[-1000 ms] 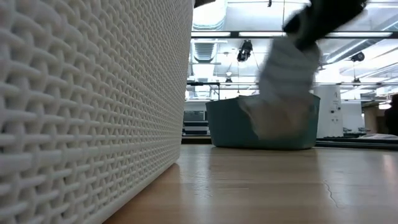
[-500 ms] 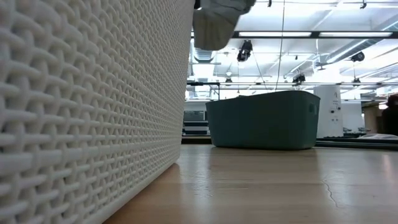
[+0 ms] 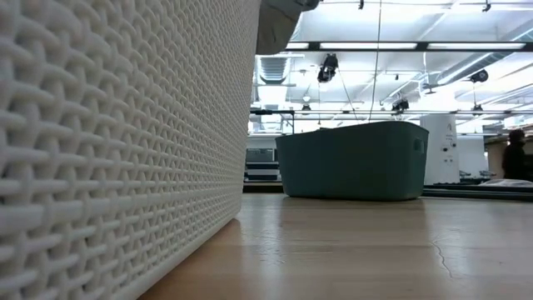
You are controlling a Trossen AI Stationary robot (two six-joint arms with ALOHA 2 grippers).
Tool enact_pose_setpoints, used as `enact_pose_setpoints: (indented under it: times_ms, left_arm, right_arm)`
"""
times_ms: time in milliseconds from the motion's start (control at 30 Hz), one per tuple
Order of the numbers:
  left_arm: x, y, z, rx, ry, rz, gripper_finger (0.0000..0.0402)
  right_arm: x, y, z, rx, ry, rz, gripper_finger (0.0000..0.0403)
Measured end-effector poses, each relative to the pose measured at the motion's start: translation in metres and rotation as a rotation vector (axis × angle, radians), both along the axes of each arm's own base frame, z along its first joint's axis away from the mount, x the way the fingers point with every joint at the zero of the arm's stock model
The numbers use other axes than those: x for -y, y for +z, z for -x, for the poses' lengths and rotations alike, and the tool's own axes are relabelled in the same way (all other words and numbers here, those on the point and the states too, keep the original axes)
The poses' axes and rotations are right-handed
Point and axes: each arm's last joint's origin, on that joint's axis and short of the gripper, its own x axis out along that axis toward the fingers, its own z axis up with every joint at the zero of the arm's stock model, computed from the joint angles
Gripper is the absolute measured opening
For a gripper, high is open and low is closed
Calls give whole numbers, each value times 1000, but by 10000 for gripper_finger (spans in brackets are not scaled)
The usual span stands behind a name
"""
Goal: Pick & Place Cloths
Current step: Put the gray sock into the transparent bin
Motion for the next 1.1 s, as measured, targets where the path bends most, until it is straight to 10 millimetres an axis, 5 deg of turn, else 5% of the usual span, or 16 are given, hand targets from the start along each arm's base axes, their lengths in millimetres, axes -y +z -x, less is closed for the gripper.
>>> enact_pose_setpoints:
  times_ms: [233, 567, 1100]
  left_arm:
    - [0, -2, 0, -13, -2, -38, 201]
    - [-2, 1, -1, 24, 32, -77, 16]
    - [-16, 6, 10, -19, 164, -166, 16]
  right_arm:
    - [-1, 3, -3, 38, 13, 6, 13]
    - [-2, 3, -5, 54, 17, 0, 13]
    - [-4, -21, 4, -65, -70, -101, 13]
